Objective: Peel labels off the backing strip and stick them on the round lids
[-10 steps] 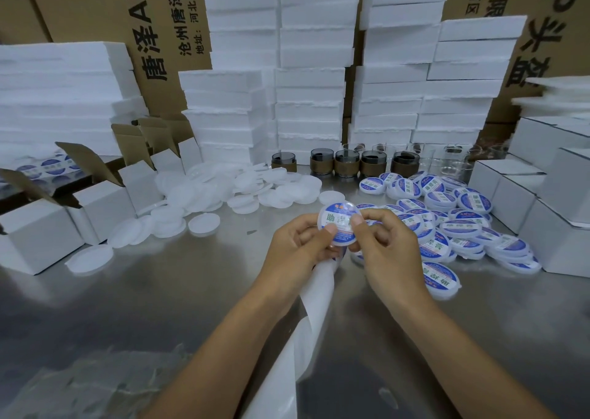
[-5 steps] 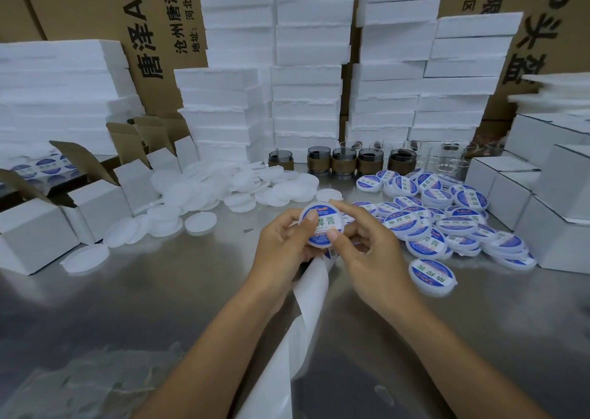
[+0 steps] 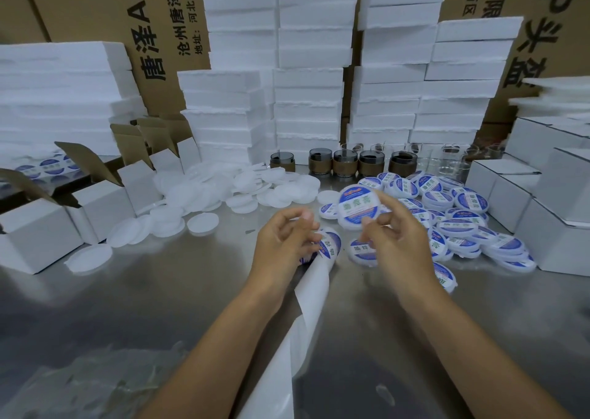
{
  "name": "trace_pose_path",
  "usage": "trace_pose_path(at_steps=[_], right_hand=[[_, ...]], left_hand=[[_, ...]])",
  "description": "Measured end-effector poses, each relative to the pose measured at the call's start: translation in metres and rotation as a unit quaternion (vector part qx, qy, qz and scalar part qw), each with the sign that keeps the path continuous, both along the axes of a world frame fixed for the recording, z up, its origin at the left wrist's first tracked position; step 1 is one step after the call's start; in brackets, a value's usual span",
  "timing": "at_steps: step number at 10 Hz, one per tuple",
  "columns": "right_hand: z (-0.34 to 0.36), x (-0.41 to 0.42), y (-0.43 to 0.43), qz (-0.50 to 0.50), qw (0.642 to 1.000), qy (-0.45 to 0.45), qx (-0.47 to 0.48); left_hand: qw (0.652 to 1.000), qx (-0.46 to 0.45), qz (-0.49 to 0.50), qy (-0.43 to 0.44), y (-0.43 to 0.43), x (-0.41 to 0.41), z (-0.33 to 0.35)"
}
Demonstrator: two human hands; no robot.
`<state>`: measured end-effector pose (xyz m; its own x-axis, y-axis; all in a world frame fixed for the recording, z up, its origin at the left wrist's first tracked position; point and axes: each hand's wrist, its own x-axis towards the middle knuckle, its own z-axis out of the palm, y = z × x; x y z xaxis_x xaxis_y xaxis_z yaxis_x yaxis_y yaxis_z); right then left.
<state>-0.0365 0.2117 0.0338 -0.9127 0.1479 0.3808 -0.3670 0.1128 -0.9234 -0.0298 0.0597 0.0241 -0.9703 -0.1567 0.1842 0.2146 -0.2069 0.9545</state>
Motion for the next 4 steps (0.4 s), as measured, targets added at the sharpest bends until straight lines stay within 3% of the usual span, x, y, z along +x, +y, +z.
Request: trace_pose_path(at_steps=[1, 2, 4], right_hand=[[-0.003, -0.013, 0.021, -0.091, 0.995, -0.045, -0.006], [-0.012, -0.021, 0.033, -0.125, 0.987, -0.098, -0.02], [-0.014, -0.022, 0.035, -0.18, 0.976, -0.119, -0.021]], left_hand=[[0.999, 0.003, 0.03, -0.012, -0.002, -0.002, -0.002], [0.998, -0.018, 0.052, -0.023, -0.005, -0.004, -0.004], [0.997, -0.033, 0.06, -0.024, -0.007, -0.005, -0.008]])
